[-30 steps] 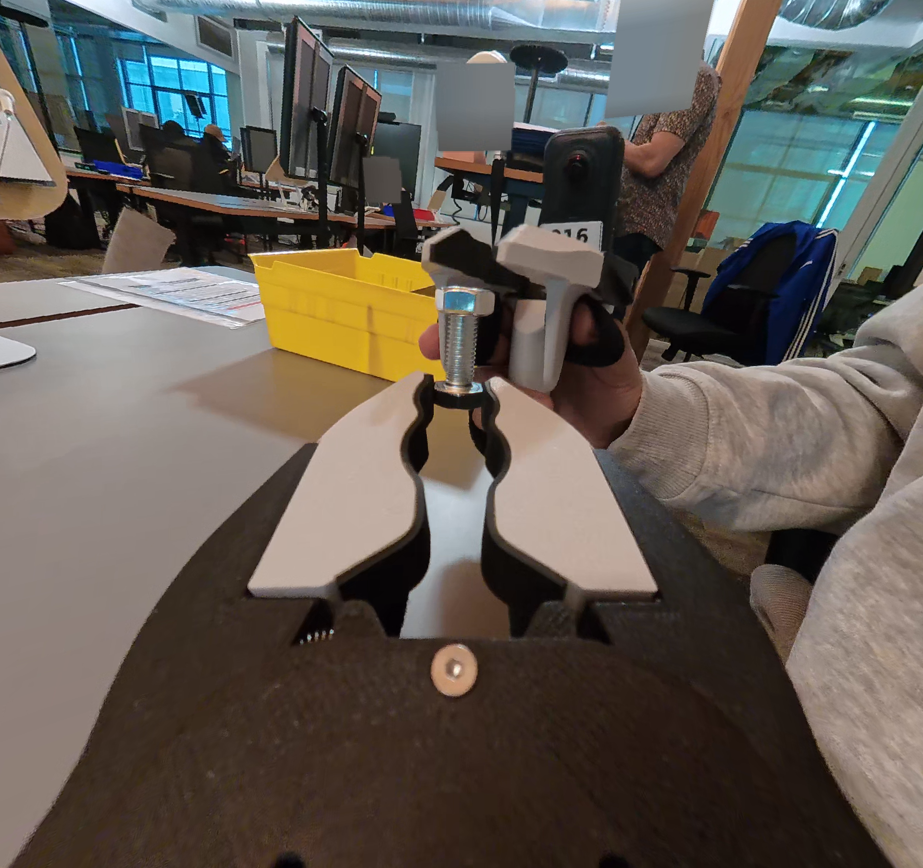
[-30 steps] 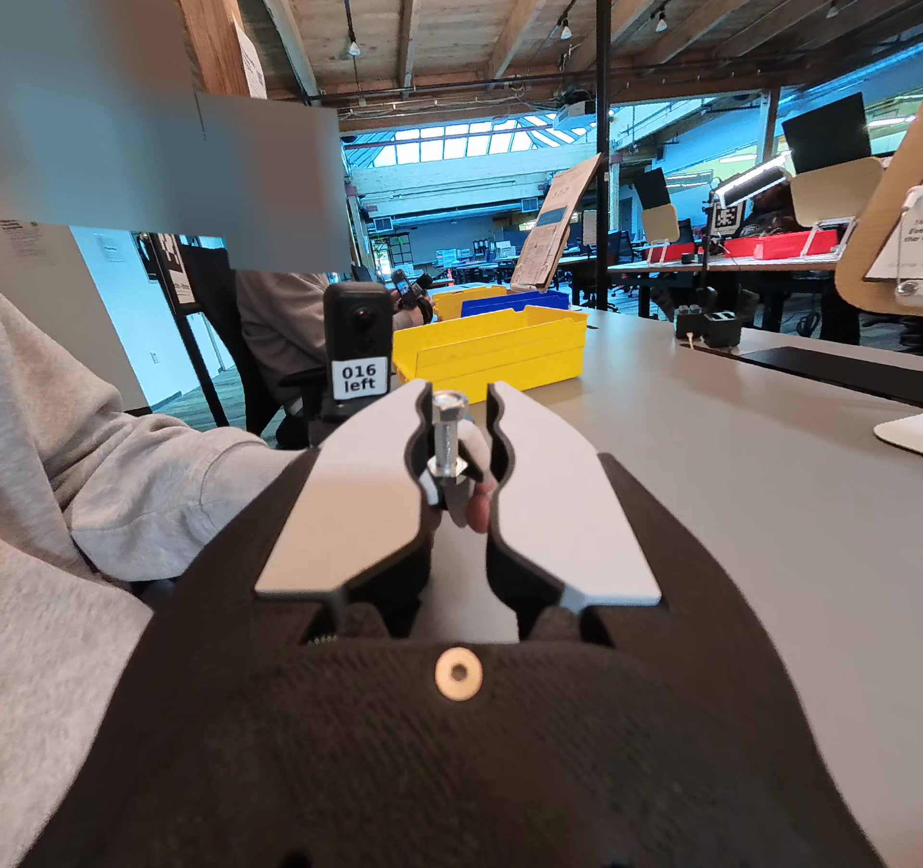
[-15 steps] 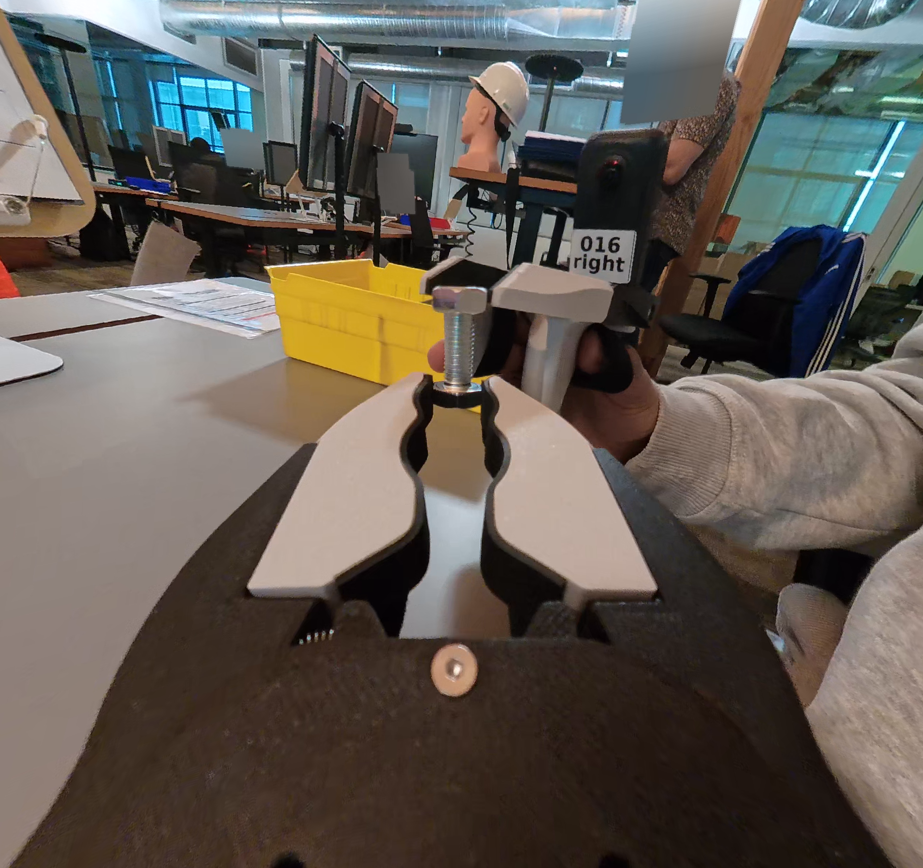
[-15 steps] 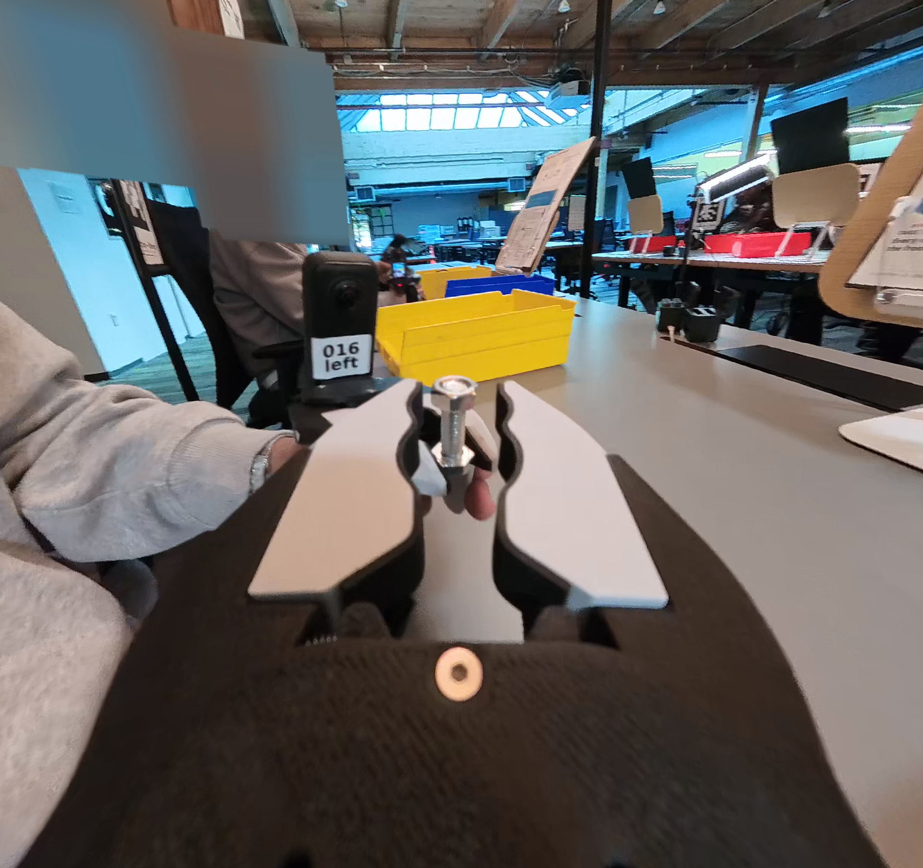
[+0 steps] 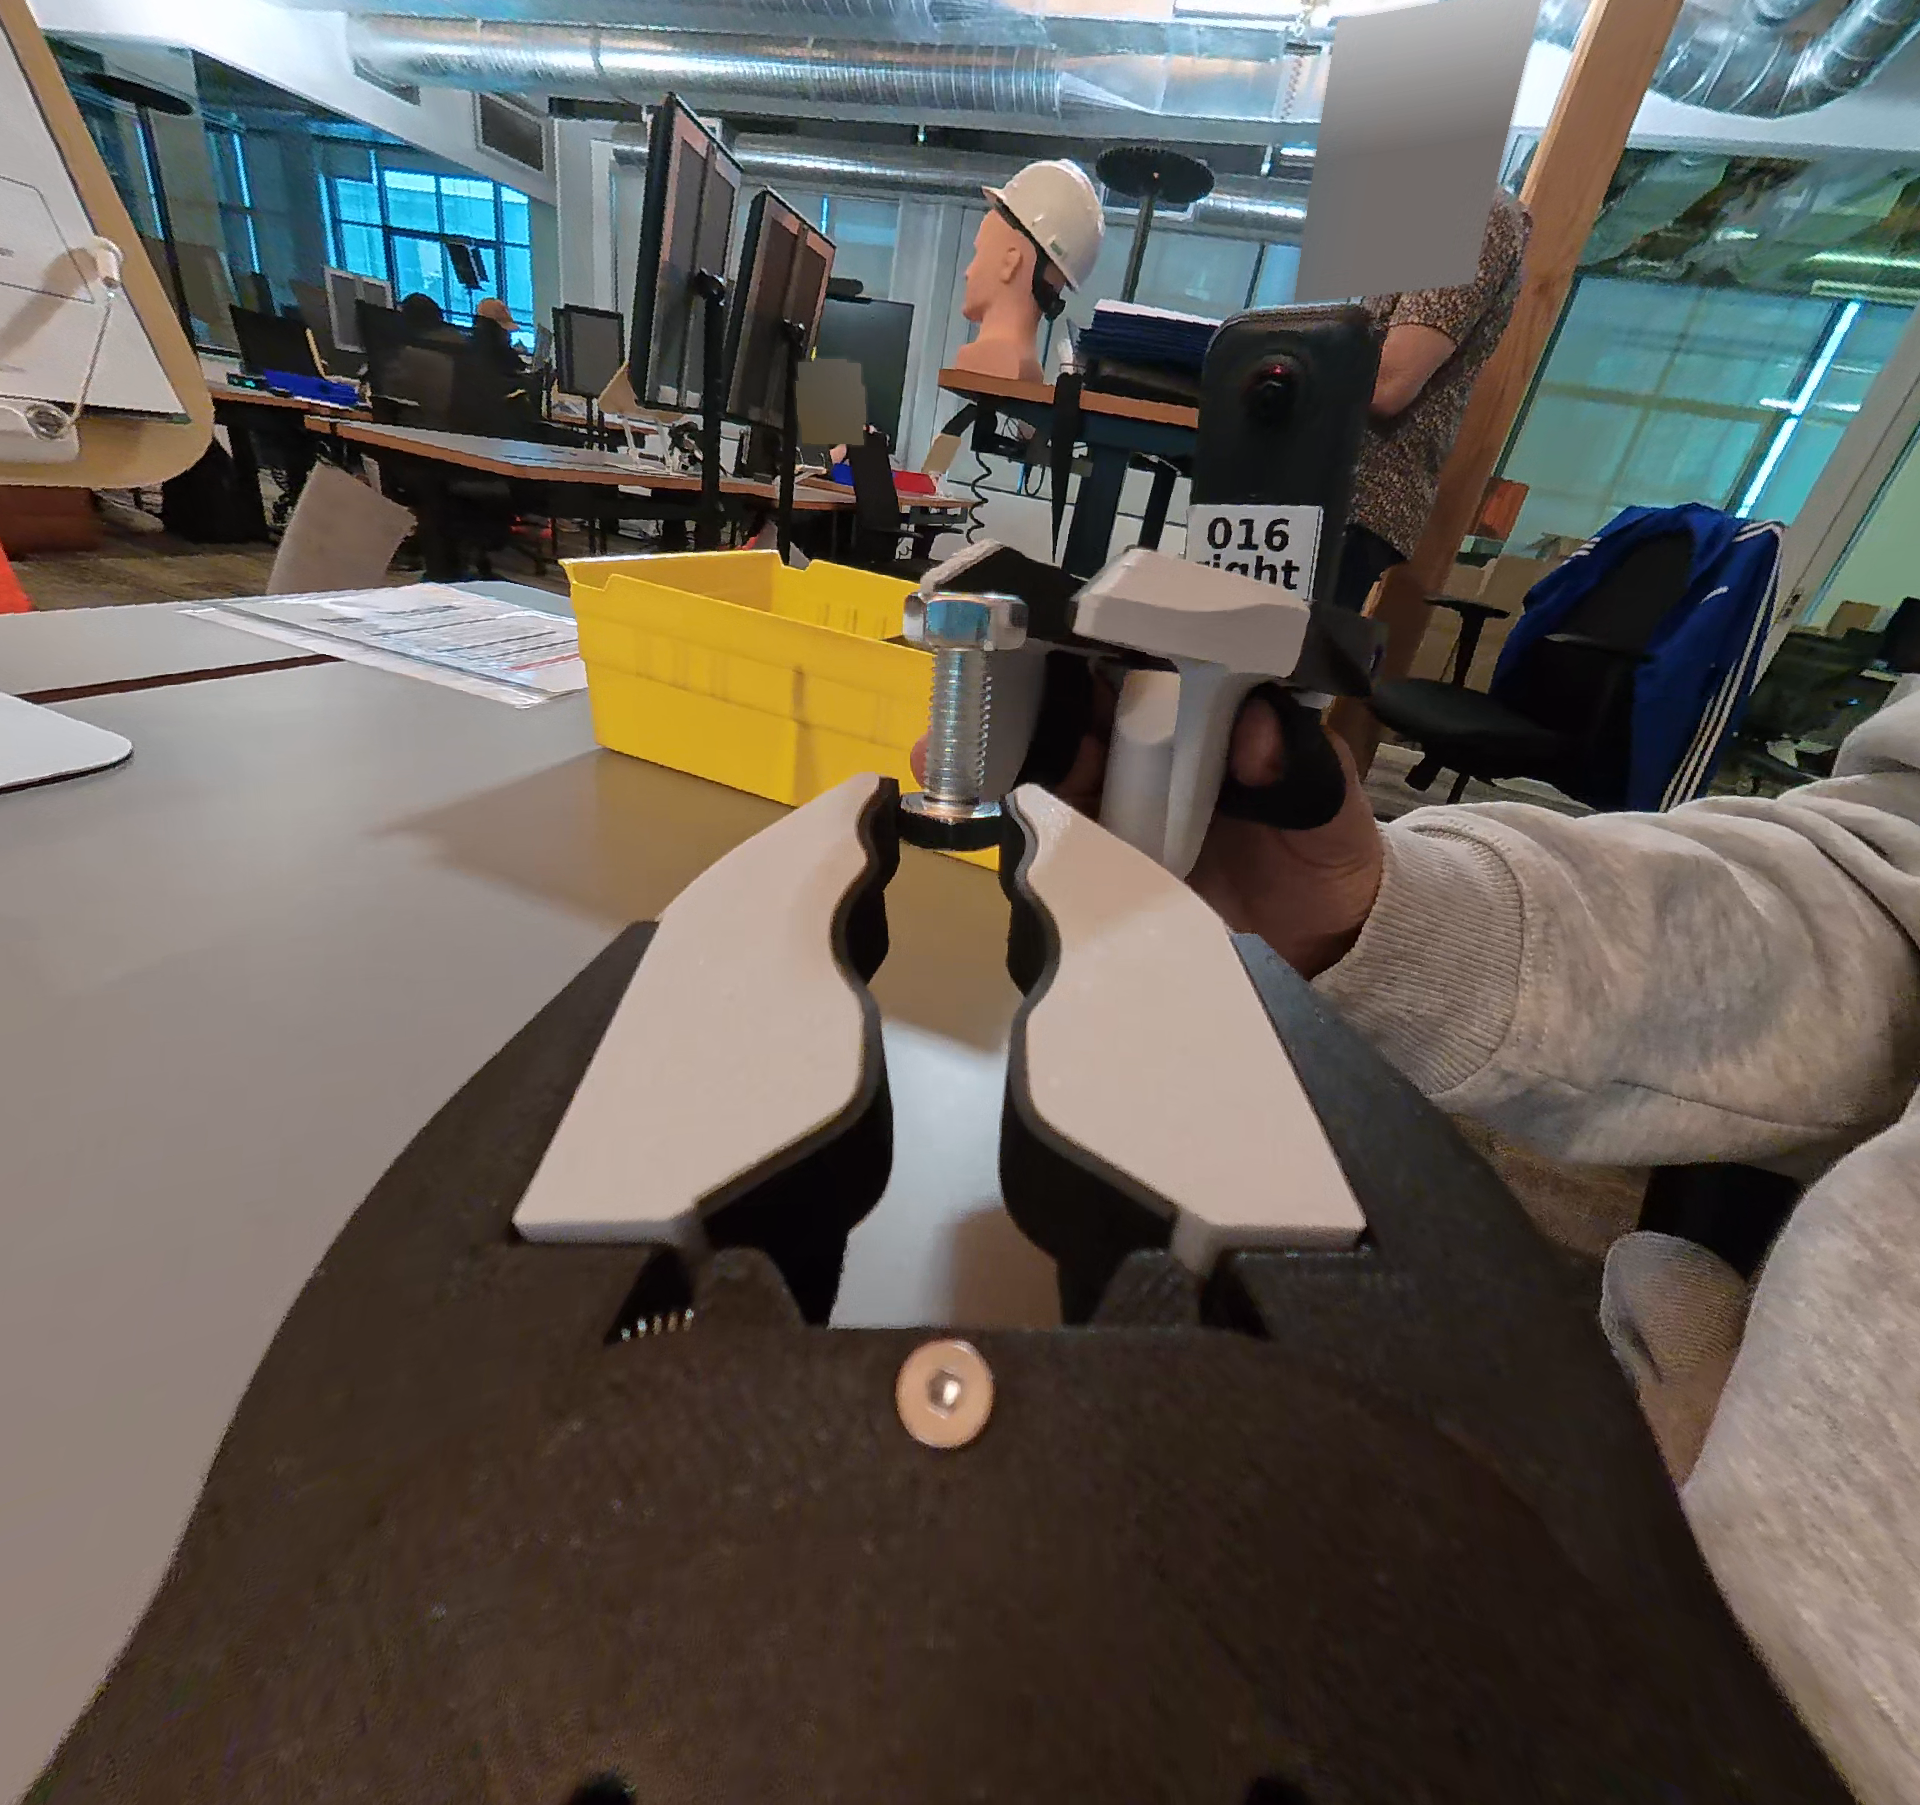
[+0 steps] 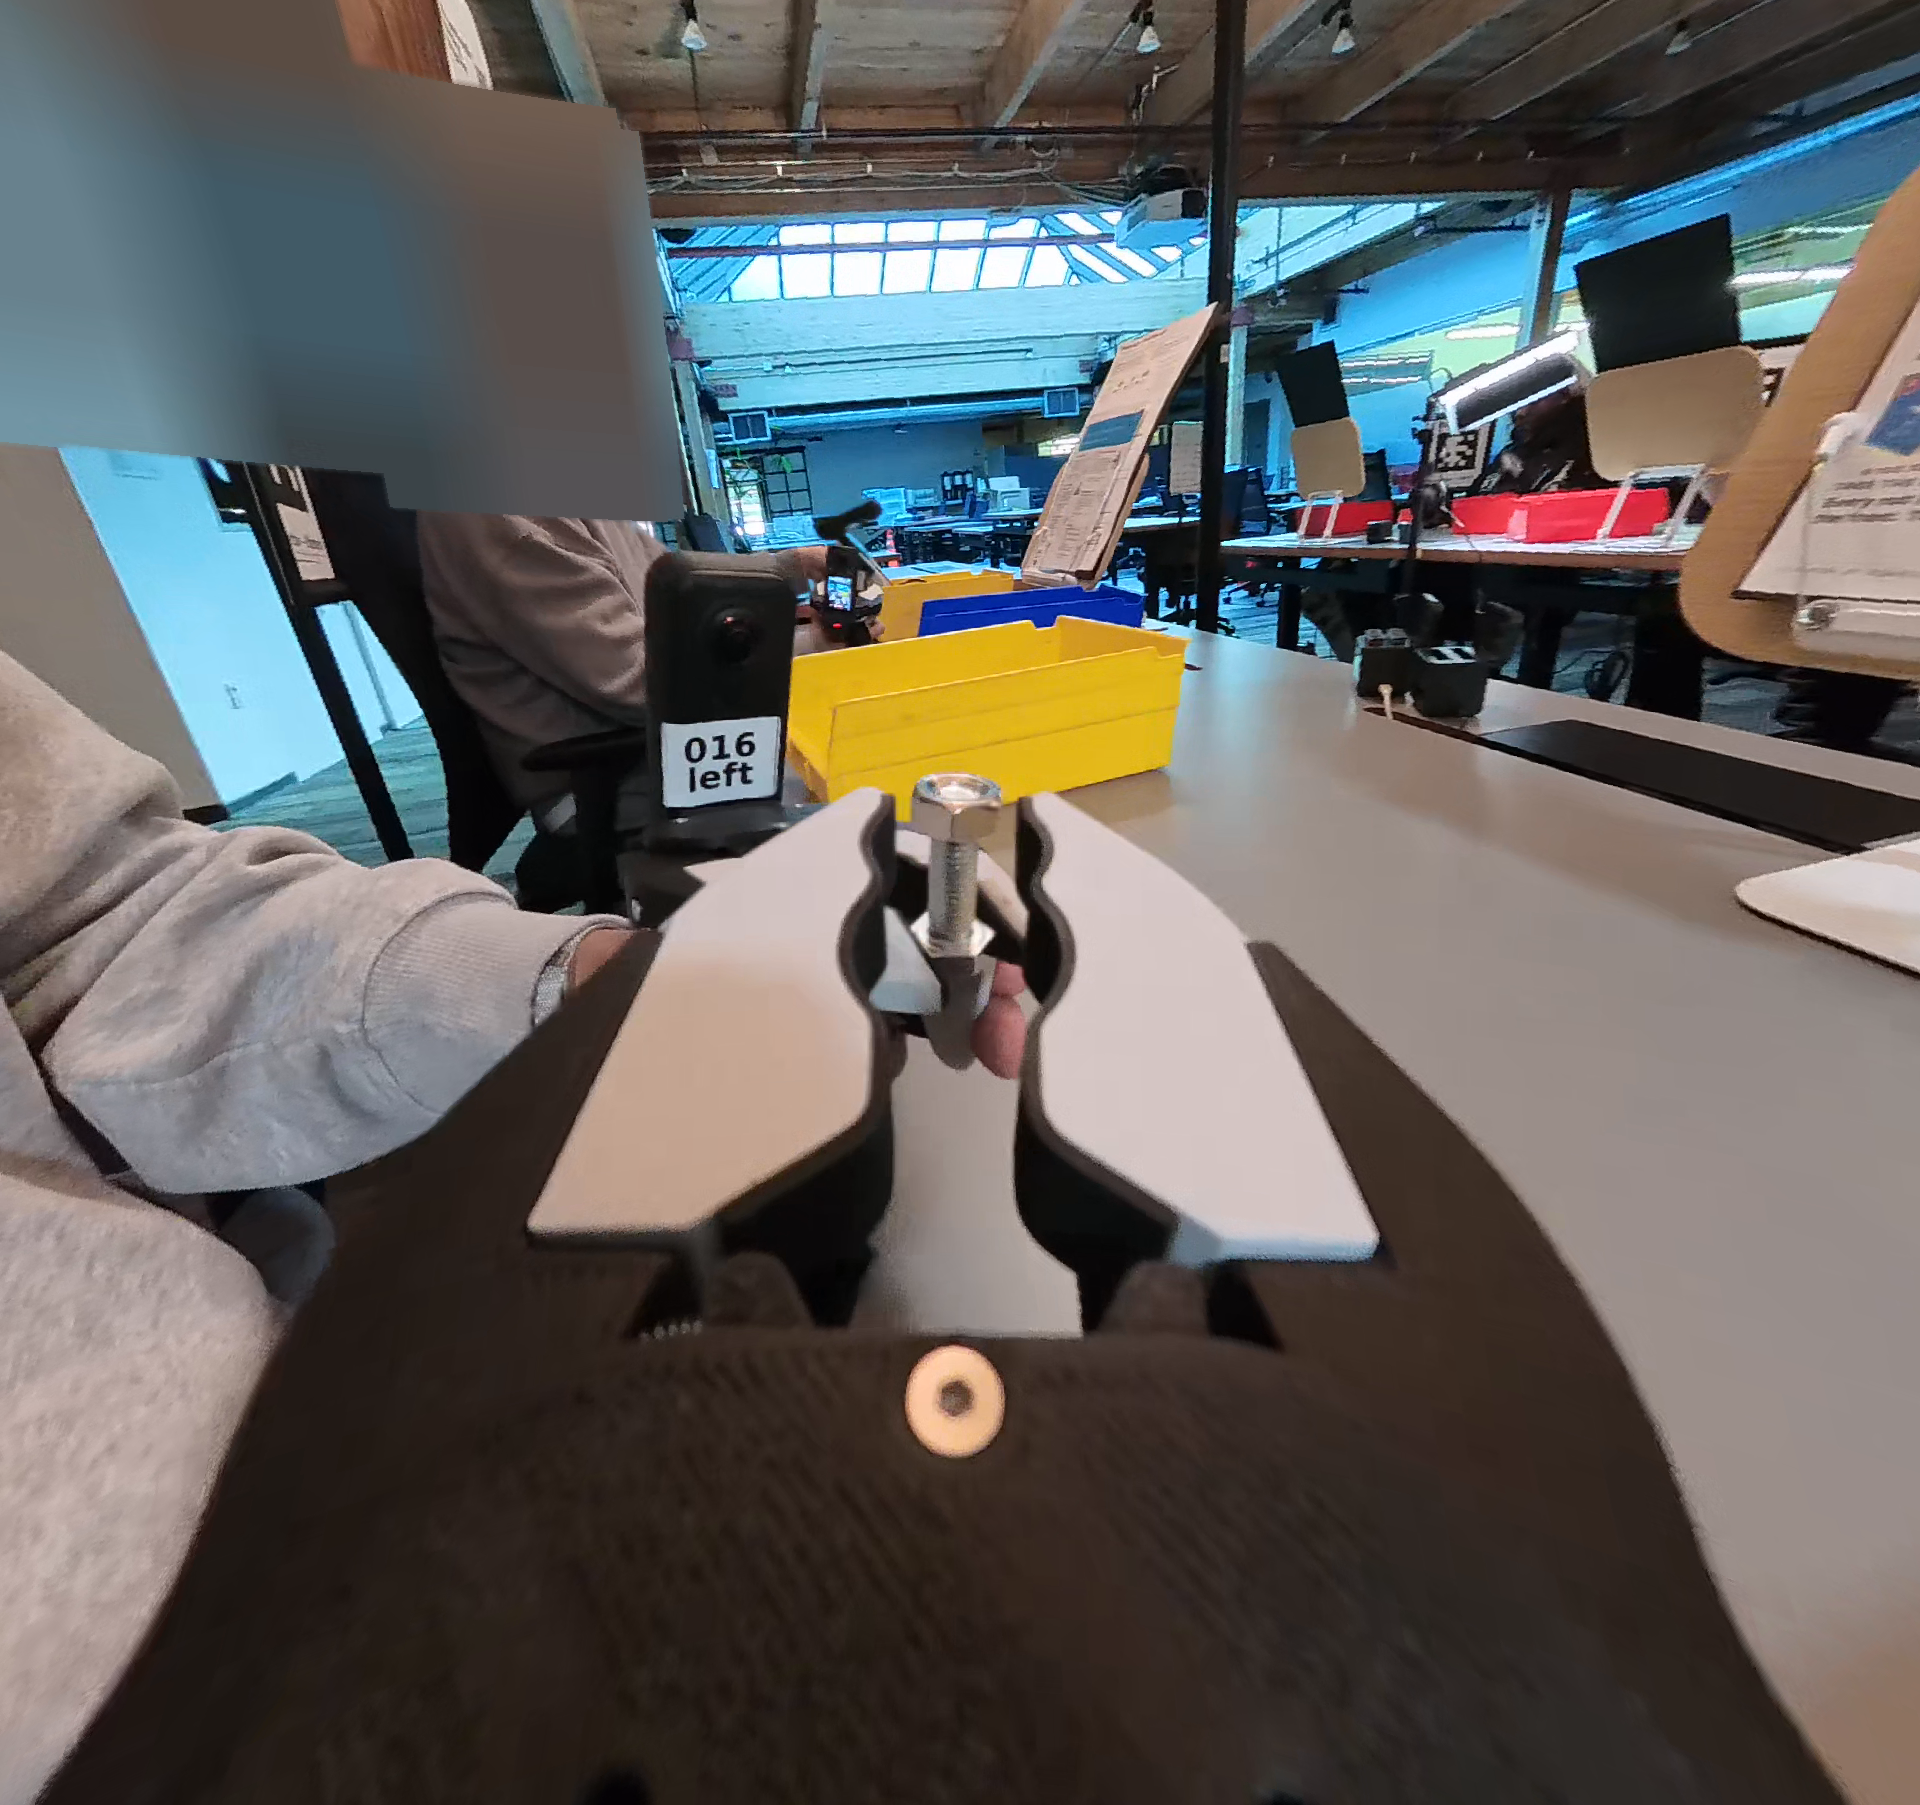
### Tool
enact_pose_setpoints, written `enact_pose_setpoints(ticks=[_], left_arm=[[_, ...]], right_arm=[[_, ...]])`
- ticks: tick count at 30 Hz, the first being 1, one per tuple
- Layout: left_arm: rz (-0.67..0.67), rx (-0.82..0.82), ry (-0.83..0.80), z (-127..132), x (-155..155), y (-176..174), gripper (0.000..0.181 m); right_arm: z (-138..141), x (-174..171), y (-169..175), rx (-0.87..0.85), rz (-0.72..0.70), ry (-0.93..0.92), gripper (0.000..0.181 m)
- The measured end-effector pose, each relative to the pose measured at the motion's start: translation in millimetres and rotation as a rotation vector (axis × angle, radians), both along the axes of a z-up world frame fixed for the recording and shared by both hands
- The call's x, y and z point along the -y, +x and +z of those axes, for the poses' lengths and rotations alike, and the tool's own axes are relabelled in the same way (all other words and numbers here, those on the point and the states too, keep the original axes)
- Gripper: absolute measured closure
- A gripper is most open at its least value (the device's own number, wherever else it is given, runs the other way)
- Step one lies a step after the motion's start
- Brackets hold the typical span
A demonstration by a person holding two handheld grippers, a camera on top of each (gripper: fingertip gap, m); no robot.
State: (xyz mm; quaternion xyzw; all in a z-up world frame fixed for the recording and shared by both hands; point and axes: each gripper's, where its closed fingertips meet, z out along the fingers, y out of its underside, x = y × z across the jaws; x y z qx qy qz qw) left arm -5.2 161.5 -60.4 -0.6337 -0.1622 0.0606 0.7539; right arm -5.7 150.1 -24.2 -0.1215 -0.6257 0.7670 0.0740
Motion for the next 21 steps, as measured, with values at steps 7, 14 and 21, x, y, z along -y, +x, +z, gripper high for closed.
enact_pose_setpoints(ticks=[7,14,21], left_arm=[[-0.014,0.001,-0.013,-2,-9,2,0.162],[-0.038,0.017,0.034,5,-15,-7,0.163],[-0.099,0.012,0.027,4,-38,-7,0.162]], right_arm=[[-4,2,0,0.004,-0.020,0.024,0.162],[-7,-33,-23,0.102,-0.148,-0.025,0.169],[-4,-51,-8,0.075,-0.196,-0.021,0.165]])
